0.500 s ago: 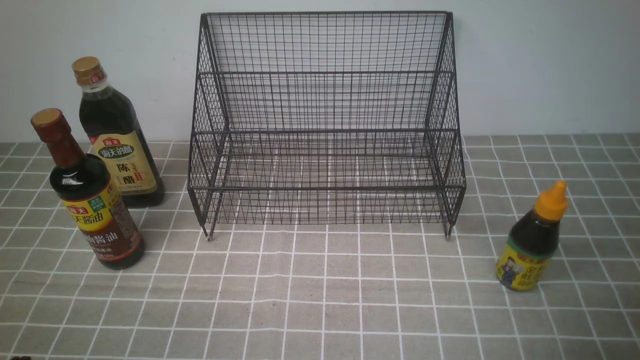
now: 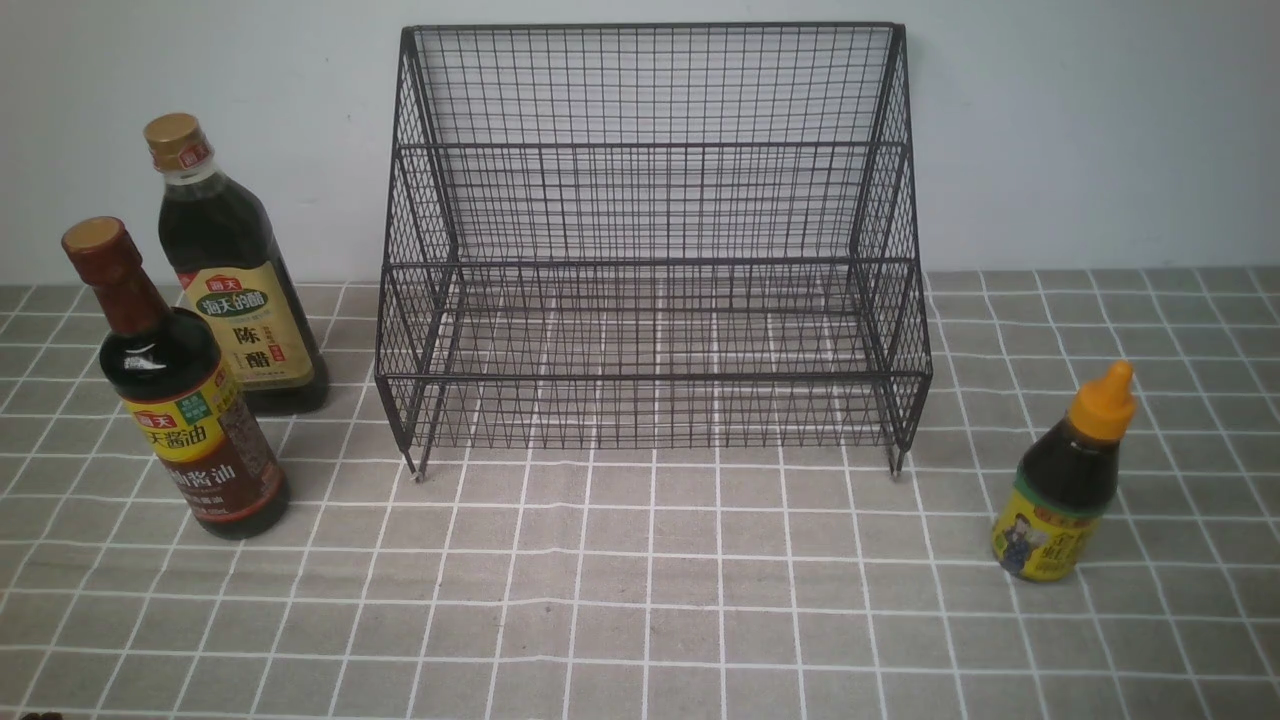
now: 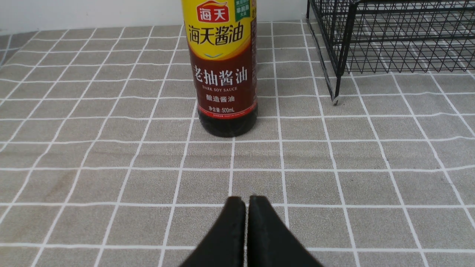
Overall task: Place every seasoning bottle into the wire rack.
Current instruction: Use the right arm to grab the condiment bottle closest to it, then use the right arm to put the condiment bottle back on the shelf, then use the left arm to grab the condiment bottle closest to it
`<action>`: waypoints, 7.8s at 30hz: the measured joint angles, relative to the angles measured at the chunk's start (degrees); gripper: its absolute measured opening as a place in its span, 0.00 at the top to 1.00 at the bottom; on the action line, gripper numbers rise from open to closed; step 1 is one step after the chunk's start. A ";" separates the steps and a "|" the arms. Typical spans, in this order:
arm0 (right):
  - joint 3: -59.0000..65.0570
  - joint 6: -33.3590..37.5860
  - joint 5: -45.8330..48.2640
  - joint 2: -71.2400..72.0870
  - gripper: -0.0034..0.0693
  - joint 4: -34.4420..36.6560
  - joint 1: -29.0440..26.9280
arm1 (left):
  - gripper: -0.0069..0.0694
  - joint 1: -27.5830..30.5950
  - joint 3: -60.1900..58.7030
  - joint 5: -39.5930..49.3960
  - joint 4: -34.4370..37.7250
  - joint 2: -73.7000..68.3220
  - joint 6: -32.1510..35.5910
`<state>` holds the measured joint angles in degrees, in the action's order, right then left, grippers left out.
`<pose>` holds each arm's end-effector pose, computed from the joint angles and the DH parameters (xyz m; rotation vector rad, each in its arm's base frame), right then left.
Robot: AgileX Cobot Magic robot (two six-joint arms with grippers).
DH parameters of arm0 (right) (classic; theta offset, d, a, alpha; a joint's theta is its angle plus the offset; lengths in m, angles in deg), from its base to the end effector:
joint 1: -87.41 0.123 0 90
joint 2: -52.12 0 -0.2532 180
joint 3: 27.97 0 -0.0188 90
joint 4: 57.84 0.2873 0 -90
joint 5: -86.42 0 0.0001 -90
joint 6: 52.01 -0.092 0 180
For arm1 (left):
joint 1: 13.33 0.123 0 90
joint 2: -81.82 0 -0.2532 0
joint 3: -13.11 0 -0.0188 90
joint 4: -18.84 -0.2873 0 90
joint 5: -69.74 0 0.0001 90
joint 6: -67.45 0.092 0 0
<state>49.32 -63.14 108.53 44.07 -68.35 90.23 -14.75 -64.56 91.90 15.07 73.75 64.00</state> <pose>0.1220 -0.0003 0.1734 0.0239 1.8686 -0.0136 0.1219 -0.0007 0.1703 0.0070 1.8823 0.0069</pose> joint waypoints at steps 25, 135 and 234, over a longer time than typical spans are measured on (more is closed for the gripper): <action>0.55 -7.52 -30.12 0.00 0.97 7.86 0.00 | 0.92 0.00 0.00 0.00 0.00 0.00 0.00; -108.32 12.65 49.77 -91.63 0.64 18.21 19.58 | 0.92 0.00 0.00 0.00 0.00 0.00 0.00; -21.34 6.03 -23.52 -5.91 0.97 15.70 20.03 | 0.50 0.01 95.78 48.16 -6.90 -101.31 -0.61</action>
<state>27.99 -57.11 85.01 38.17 -52.66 110.25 -14.74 31.22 140.06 8.16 -27.57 63.39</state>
